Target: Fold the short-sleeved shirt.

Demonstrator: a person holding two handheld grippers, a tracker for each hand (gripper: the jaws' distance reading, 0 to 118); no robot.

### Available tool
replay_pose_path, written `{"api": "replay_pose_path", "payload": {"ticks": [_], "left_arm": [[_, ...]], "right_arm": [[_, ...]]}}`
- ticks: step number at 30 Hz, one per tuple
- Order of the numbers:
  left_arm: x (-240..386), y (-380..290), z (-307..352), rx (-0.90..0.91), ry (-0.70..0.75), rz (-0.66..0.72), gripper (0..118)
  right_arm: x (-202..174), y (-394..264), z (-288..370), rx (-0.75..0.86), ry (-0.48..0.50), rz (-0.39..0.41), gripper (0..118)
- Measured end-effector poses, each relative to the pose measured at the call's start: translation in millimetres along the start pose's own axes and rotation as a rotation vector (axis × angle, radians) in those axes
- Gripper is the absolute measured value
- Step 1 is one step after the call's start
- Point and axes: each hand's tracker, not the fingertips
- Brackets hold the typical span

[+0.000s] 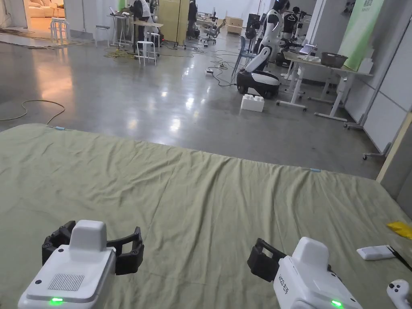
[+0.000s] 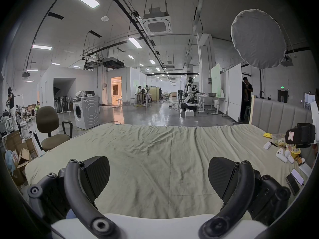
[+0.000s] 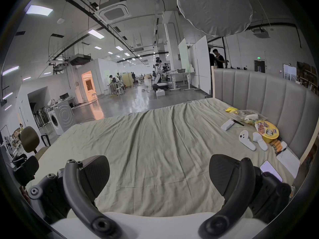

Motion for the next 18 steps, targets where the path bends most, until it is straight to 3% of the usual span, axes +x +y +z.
{"api": "replay_pose_path", "payload": {"ticks": [8, 13, 18], "left_arm": [[-4.7, -1.4, -6.5, 0.023, 0.012, 0.012, 114], [-6.1, 0.6, -7.9, 0.023, -0.008, 0.020, 114], [-4.3, 1.2, -7.9, 0.030, -0.016, -0.020, 114]], "right_arm": [[-12.1, -7.0, 1.6, 0.140, -0.052, 0.205, 116], [-14.2, -13.6, 4.2, 0.184, -0.051, 0.238, 116], [-12.1, -21.7, 1.0, 0.156, -0.062, 0.211, 116]]}}
